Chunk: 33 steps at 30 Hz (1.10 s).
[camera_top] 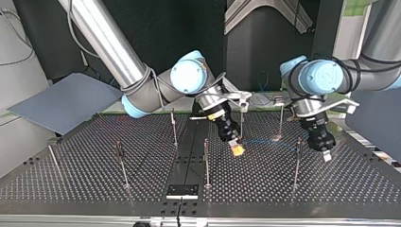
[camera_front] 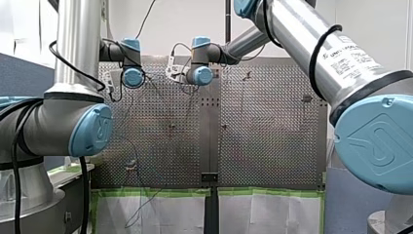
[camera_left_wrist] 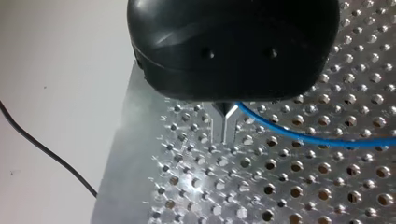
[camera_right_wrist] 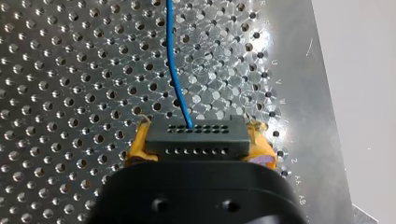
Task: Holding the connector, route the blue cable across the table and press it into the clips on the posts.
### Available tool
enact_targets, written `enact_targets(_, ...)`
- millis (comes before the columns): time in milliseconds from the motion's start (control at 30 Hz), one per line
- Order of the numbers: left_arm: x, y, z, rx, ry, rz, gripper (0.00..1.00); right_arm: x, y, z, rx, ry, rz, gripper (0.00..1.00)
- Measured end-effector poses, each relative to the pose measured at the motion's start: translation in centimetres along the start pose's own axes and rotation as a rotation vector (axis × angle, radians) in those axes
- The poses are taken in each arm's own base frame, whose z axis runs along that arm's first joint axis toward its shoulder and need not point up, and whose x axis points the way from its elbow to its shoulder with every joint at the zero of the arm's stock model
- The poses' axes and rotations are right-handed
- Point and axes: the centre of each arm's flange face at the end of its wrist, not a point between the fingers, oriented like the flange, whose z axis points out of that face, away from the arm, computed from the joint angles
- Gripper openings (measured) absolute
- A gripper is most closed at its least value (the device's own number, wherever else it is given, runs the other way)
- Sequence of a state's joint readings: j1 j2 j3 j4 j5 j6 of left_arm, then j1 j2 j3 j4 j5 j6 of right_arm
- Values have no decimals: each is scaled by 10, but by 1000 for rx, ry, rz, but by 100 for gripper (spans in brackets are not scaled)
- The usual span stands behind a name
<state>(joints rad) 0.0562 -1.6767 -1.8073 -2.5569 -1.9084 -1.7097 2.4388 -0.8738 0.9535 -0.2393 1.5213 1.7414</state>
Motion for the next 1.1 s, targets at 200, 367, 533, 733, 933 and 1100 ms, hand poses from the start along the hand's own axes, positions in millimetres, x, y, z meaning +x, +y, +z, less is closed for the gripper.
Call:
enact_targets(200, 16, 3, 4, 12, 31, 5, 0, 2, 6, 1, -8, 5, -3, 0)
enact_targets(367, 18, 3, 4, 19, 34, -7, 5, 5, 11, 3, -14, 9, -6, 0)
enact_targets(533, 20, 5, 2, -8, 50, -16, 40, 5, 12, 3, -15, 7, -8, 0)
enact_targets(733, 22, 10, -4, -60, 85, -44, 40, 5, 12, 2, -20, 4, -10, 0)
enact_targets(933, 26, 13, -8, -55, 134, -79, 64, 4, 13, 1, -26, -7, -14, 0)
enact_targets(1100, 29, 12, -13, -28, 182, -67, 100, 3, 14, 0, -34, -16, -19, 0)
